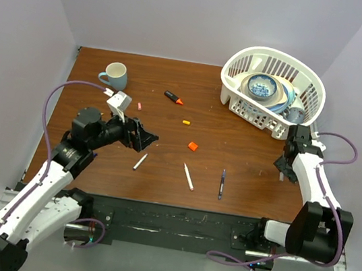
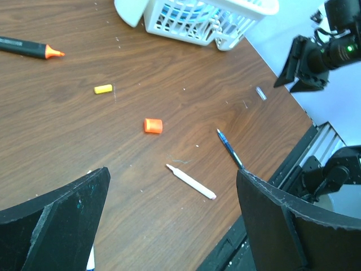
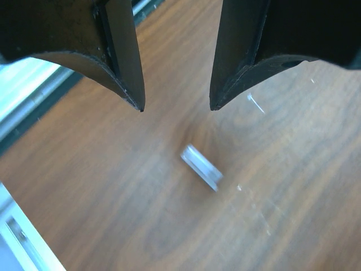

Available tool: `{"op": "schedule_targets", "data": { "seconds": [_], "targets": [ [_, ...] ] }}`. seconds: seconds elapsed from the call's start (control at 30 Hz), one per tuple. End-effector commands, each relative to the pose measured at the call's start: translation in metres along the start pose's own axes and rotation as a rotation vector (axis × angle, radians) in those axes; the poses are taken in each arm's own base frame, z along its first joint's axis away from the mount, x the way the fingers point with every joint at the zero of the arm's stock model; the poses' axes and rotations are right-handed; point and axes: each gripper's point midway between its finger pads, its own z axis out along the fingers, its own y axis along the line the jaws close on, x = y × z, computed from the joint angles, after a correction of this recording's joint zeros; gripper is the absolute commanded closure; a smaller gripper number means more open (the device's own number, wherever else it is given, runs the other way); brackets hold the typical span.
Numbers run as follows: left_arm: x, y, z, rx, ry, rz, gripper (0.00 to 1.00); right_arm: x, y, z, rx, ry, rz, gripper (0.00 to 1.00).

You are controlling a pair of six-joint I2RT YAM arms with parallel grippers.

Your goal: Insert the pens into the pen caps

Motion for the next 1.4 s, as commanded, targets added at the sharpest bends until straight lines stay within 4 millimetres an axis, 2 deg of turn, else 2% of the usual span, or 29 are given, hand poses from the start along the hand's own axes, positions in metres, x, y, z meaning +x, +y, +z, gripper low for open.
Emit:
{"op": "schedule_targets", "data": {
  "seconds": [0.0, 0.03, 0.07, 0.1, 0.23, 0.33, 0.53, 0.7, 0.87, 0.93, 0.97, 1.03, 1.13, 1.37],
  "targets": [
    [-0.018, -0.016, -0.005, 0.014, -0.040, 0.047, 0.00, -0.029, 0.028, 0.005, -0.142, -0.077, -0.045, 0.46],
    [-0.019, -0.017, -0.005, 0.013, -0.042, 0.053, 0.00, -0.033, 0.039, 0.007, -0.193, -0.101, -0.042, 0.46],
    [-0.018, -0.018, -0.006, 0.014, -0.040, 0.058, 0.00, -0.034, 0.041, 0.008, -0.210, -0.109, -0.051, 0.46],
    [-0.018, -0.018, -0.006, 0.016, -0.041, 0.060, 0.00, -0.028, 0.041, 0.015, -0.212, -0.097, -0.060, 0.45],
    [-0.018, -0.018, -0.005, 0.012, -0.039, 0.061, 0.00, -0.030, 0.043, 0.034, -0.200, -0.081, -0.071, 0.44],
    [-0.018, -0.017, -0.004, 0.010, -0.034, 0.060, 0.00, -0.024, 0.046, 0.048, -0.201, -0.042, -0.076, 0.44],
    [-0.016, -0.014, -0.002, 0.004, -0.026, 0.057, 0.01, -0.013, 0.041, 0.066, -0.154, 0.000, -0.081, 0.44],
    [-0.014, -0.012, 0.000, -0.002, -0.016, 0.053, 0.01, -0.007, 0.033, 0.070, -0.112, 0.030, -0.107, 0.45],
    [-0.013, -0.012, 0.001, -0.002, -0.011, 0.053, 0.01, 0.003, 0.039, 0.073, -0.138, 0.066, -0.111, 0.45],
    [-0.013, -0.012, 0.002, -0.002, -0.011, 0.053, 0.01, 0.004, 0.045, 0.072, -0.174, 0.070, -0.107, 0.47],
    [-0.013, -0.012, 0.002, 0.000, -0.011, 0.053, 0.01, 0.012, 0.052, 0.070, -0.227, 0.090, -0.113, 0.47],
    [-0.012, -0.012, 0.002, -0.001, -0.009, 0.050, 0.01, 0.007, 0.064, 0.065, -0.306, 0.062, -0.119, 0.47],
    [-0.013, -0.013, 0.002, 0.004, -0.013, 0.053, 0.01, 0.011, 0.083, 0.057, -0.422, 0.083, -0.133, 0.47],
    [-0.013, -0.014, 0.002, 0.012, -0.013, 0.052, 0.01, 0.015, 0.092, 0.052, -0.481, 0.097, -0.152, 0.44]
  ]
}}
